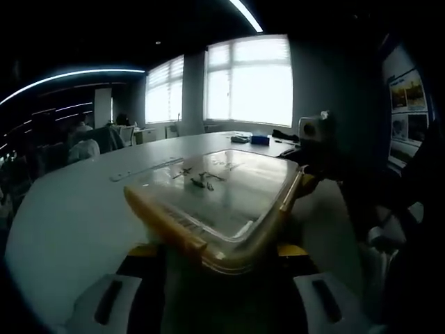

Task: Arrange the small medicine boxes into an aligned row inside the storage area until every box is upright, visible, and separated from the surrounding clutter.

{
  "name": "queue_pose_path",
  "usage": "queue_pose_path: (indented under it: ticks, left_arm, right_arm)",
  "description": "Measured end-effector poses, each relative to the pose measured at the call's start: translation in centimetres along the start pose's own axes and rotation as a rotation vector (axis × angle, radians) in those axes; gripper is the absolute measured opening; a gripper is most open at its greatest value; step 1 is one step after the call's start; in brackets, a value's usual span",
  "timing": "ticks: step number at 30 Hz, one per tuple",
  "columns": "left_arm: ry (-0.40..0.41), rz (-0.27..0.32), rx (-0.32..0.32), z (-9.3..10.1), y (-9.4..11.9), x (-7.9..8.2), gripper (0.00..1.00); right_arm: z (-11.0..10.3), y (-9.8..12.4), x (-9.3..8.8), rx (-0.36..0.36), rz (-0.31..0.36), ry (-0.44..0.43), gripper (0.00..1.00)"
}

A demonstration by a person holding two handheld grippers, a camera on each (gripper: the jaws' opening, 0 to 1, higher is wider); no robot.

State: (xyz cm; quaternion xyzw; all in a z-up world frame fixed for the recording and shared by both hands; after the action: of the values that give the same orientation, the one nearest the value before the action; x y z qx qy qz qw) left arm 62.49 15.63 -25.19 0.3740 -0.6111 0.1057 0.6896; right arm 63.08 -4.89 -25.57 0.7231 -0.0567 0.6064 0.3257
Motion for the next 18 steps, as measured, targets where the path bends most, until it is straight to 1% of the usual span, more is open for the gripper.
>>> queue_pose_path:
  ticks: [3, 7, 10, 18]
  left_arm:
    - [0.001, -0.007, 0.002, -0.1, -0.3, 0.1, 0.58]
    - [0.003, -0.012, 0.006, 0.3, -0.7, 0.2, 0.58]
    - [0.005, -0.018, 0.008, 0.5, -0.9, 0.2, 0.58]
    - [-0.005, -0.038, 0.021, -0.3, -1.7, 0.4, 0.58]
  right_arm:
    - [0.3, -0.4, -0.3, -0.002, -0.019, 0.003, 0.65]
    - [1.4, -0.7, -0.2, 0.001, -0.02, -0.01, 0.65]
    - [1.5, -0.8, -0.1, 0.001, -0.023, -0.013, 0.65]
    - [2.3, -1.4, 0.1, -0.008, -0.025, -0.018, 0.64]
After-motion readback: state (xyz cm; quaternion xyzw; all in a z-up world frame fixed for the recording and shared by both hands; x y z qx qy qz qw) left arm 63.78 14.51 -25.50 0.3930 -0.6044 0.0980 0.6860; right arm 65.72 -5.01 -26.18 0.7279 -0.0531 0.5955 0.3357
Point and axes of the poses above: the point that each gripper's makers call its tool centre point, and the gripper's own axes: y roughly backward along the fingers, z roughly to its right, x roughly out of its top, the point moved 3 cm from there along y, roughly backward along the fingers, and after that the axes turned 4 degrees about x, right-handed, at the moved point
